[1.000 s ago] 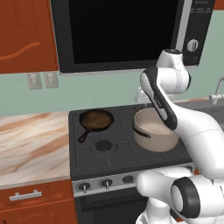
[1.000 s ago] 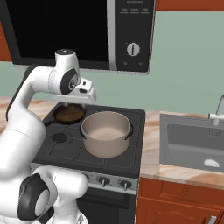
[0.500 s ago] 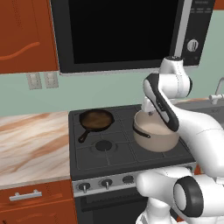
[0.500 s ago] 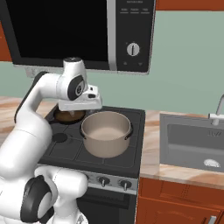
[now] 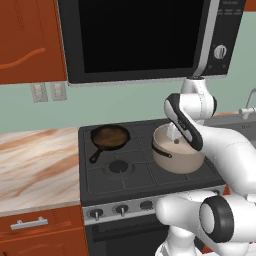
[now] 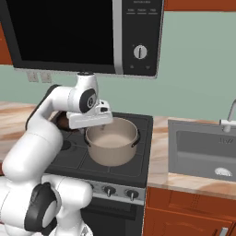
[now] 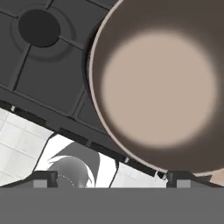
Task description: Move the pot and pan from the stove into the sink.
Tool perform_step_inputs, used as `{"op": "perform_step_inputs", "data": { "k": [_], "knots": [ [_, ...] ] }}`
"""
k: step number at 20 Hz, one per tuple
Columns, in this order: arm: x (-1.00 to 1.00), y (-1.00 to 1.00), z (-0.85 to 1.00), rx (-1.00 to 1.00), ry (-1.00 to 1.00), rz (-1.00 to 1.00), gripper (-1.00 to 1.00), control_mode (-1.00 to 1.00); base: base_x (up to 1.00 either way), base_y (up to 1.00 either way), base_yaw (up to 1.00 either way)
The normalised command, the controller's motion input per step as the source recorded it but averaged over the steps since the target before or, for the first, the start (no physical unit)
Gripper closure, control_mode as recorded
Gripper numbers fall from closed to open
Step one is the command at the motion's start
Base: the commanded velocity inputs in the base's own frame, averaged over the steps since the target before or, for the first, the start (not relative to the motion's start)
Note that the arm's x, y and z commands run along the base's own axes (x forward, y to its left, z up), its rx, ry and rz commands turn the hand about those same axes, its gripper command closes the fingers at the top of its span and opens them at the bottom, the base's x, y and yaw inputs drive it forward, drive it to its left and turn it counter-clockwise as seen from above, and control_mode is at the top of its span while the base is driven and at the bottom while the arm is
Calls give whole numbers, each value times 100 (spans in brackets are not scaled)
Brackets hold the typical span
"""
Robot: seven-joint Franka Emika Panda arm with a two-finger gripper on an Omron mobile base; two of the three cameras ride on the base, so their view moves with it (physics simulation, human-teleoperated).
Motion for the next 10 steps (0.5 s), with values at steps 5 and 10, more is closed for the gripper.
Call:
{"op": "perform_step_inputs", "data": {
  "k": [5,10],
  "knots": [
    [0,-16,-40,0,7,13,-100,-100,0,0,0],
    [4,-5,-30,-2,4,9,-100,-100,0,0,0]
  ]
}}
